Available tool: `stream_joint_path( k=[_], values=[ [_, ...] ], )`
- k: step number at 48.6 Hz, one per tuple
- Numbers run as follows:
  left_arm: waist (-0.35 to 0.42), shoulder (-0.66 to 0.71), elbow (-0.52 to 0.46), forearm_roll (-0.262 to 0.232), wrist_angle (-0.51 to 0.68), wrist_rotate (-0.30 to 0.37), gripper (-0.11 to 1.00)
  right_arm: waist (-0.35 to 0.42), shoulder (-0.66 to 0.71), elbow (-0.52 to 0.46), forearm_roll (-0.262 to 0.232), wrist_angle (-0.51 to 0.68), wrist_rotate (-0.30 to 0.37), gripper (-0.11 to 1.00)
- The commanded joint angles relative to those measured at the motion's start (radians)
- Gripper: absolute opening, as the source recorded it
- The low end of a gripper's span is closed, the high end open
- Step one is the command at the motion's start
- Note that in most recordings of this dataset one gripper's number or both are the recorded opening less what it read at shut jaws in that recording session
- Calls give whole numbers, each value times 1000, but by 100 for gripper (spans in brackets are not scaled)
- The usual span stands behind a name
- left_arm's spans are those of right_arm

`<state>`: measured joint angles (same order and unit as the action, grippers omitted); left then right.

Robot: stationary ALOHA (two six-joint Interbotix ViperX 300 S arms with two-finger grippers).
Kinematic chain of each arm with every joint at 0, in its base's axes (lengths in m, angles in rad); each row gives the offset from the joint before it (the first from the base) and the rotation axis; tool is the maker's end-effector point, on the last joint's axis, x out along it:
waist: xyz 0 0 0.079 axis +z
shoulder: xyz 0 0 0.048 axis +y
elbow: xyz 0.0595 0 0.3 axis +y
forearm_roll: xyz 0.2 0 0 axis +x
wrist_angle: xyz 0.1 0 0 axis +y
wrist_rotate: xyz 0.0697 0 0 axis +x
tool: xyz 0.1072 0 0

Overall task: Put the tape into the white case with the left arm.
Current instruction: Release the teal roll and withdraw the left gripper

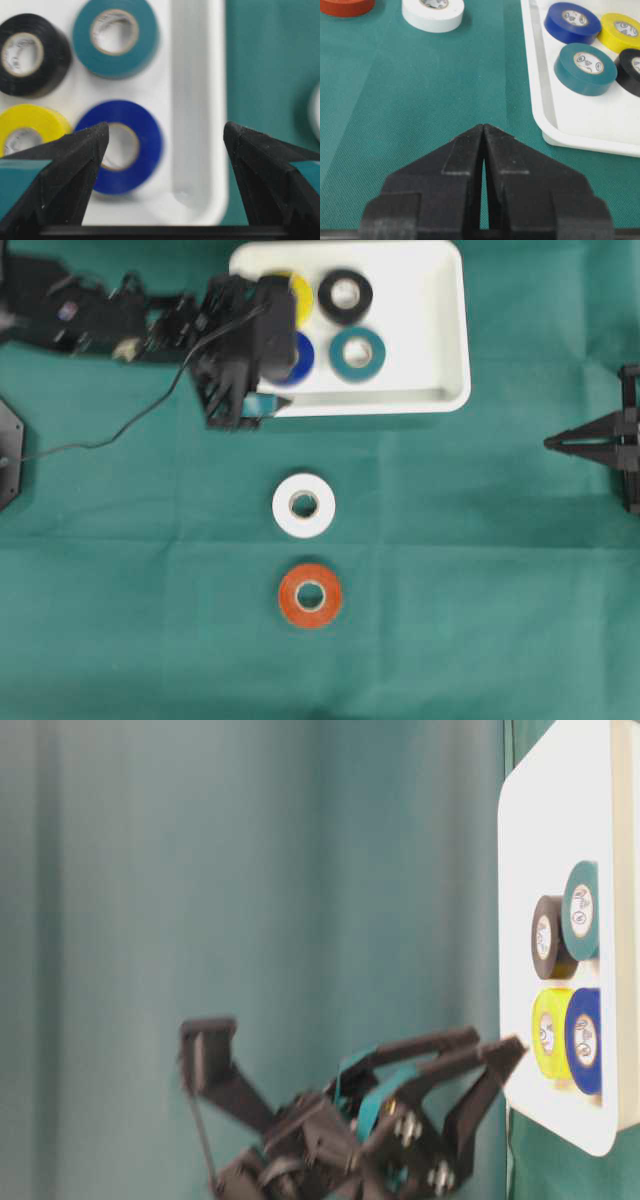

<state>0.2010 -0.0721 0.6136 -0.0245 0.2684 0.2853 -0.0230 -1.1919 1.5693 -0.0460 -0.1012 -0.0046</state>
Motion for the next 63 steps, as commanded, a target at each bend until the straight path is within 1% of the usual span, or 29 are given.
stream_joint_path(
  k=[1, 17, 27, 42, 51, 63],
  values=[
    [-23, -74, 34, -2, -18, -2, 95, -2, 6, -14, -2, -11, 2, -9],
    [-84, -210, 196, -3, -17, -2, 95, -2, 6, -14, -3, -11, 2, -9],
    [-107, -287, 284, -5, -17, -3, 94, -2, 6, -15, -3, -11, 2, -9],
    [-114, -456, 420, -5, -15, -54, 94, -2, 5, -14, -3, -11, 2, -9],
    [-127, -548, 502, -5, -12, -57, 94, -2, 6, -15, -2, -9, 2, -9],
    [-130, -637, 557, -5, -12, -57, 94, -2, 5, -15, -3, -11, 2, -9]
  ],
)
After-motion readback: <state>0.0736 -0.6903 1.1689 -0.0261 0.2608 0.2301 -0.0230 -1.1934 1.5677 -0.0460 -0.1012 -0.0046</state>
